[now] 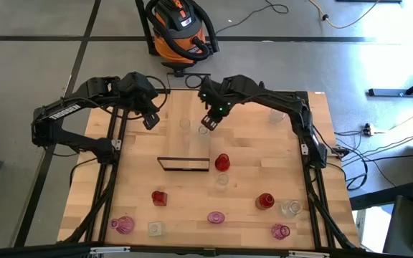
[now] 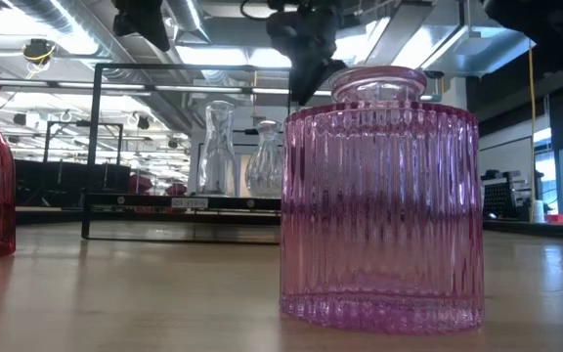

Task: Sort vases onto shelf
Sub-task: Put the transparent vase on the shelf

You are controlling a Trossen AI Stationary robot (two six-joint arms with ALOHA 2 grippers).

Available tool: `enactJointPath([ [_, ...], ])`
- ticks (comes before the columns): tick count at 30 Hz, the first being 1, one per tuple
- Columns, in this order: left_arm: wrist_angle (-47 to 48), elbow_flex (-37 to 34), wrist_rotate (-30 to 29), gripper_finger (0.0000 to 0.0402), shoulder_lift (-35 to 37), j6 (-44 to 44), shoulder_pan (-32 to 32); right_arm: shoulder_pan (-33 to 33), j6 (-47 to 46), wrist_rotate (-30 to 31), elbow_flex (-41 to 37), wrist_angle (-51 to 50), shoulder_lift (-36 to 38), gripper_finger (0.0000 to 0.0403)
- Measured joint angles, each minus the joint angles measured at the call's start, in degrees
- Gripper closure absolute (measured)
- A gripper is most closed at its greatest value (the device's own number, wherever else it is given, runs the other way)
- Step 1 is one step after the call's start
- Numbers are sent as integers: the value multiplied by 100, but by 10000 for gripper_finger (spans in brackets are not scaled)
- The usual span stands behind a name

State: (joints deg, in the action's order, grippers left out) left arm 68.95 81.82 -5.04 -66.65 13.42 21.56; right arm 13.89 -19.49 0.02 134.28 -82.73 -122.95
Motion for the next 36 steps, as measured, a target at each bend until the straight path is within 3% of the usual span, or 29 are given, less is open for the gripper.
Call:
enactJointPath([
  [9,0,0,-22,401,0,-2,7,0,-369,-696,-1230,252,-119,324],
  [16,0,0,-22,401,0,-4,7,0,-593,-1119,-2025,1154,-119,324],
  [36,2,0,-22,401,0,-189,7,0,-913,-1351,-2114,1925,-121,324],
])
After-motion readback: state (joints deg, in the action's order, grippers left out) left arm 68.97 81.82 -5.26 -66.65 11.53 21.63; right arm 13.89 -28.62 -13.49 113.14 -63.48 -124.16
